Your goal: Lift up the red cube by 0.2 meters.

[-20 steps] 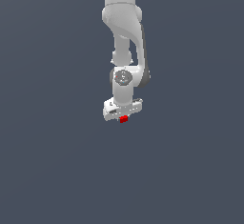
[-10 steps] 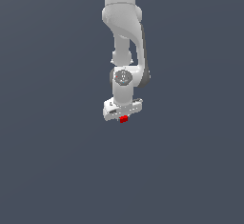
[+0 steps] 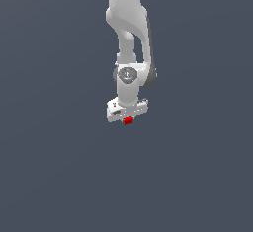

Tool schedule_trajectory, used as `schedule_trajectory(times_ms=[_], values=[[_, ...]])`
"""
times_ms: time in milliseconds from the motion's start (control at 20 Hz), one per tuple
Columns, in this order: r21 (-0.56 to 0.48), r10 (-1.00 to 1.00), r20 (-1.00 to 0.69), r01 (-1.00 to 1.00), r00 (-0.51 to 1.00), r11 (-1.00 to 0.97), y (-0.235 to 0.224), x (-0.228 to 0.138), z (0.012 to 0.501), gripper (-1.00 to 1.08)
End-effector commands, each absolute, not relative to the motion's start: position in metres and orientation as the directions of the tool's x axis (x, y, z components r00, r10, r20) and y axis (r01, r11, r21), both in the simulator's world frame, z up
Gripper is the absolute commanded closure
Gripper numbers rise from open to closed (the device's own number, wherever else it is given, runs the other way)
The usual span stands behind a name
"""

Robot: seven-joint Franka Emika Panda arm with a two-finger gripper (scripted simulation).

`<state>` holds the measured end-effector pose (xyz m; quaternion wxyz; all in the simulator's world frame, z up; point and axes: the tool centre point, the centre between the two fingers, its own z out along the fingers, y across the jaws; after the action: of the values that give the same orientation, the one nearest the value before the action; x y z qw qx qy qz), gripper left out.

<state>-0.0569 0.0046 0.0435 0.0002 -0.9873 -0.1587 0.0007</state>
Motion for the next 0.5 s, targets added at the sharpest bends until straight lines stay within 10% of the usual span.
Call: schedule_trajectory(times_ms=[0, 450], values=[[0.0, 0.313, 0.0, 0.313, 0.95, -0.95, 0.005, -0.057, 0.058, 1.08], [0.0, 0.314, 0.0, 0.314, 0.949, -0.949, 0.005, -0.058, 0.136, 1.08]])
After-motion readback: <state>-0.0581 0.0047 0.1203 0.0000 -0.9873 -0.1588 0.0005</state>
